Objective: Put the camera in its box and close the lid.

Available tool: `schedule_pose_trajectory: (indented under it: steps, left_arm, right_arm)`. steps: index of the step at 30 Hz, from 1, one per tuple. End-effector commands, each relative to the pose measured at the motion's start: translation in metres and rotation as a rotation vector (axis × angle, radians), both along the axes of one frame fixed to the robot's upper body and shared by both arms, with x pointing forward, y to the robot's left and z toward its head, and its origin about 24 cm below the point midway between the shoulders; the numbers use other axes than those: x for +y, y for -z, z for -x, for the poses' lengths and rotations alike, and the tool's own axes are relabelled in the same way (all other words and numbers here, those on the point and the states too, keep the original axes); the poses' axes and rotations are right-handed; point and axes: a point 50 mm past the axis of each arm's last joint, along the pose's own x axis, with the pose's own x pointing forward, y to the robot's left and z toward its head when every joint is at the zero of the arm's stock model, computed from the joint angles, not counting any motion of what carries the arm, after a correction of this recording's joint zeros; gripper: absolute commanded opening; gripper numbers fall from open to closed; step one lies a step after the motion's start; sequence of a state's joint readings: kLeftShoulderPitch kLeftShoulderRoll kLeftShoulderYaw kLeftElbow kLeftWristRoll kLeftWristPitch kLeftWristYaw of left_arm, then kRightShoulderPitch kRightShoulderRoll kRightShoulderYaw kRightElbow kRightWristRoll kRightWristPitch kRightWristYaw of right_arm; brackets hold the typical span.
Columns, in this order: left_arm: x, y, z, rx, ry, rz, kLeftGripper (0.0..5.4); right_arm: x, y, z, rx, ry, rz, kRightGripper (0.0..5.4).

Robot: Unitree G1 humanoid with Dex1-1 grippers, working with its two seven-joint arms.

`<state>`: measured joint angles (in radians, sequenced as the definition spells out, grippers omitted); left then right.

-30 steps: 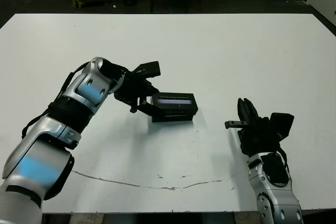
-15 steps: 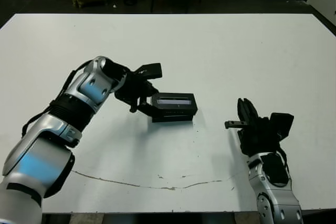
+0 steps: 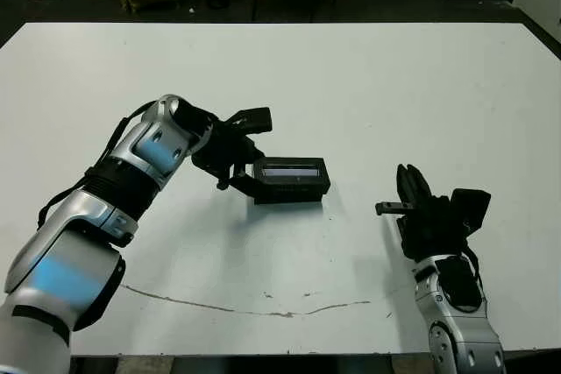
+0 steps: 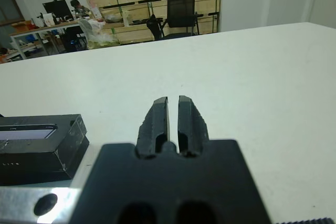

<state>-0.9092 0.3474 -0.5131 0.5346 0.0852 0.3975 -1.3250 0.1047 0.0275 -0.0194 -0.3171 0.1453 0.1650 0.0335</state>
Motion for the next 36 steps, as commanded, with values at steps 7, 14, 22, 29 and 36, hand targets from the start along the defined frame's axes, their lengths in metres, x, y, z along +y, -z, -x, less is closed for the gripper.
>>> schedule_pose_trajectory:
  steps: [7,14,22,29,36]
  left_arm:
    - [0.0,0.006,0.002,0.035,-0.01,-0.023,2.5]
    - [-0.003,0.005,0.003,-0.006,0.009,-0.039,2.5]
    - [0.001,0.009,0.002,-0.019,0.014,-0.062,2.5]
    - [0.008,0.012,0.001,-0.03,0.033,-0.098,2.5]
    - [0.015,0.018,0.001,-0.006,0.025,-0.145,2.42]
  right_arm:
    - [-0.002,0.007,0.003,0.025,0.008,0.001,0.0]
    - [-0.002,0.008,0.003,0.031,0.01,-0.001,0.0]
    - [-0.002,0.007,0.003,0.042,0.018,-0.003,0.0]
    - [-0.001,0.006,0.003,0.039,0.014,-0.007,0.0]
    - [-0.002,0.007,0.003,0.031,0.011,-0.004,0.0]
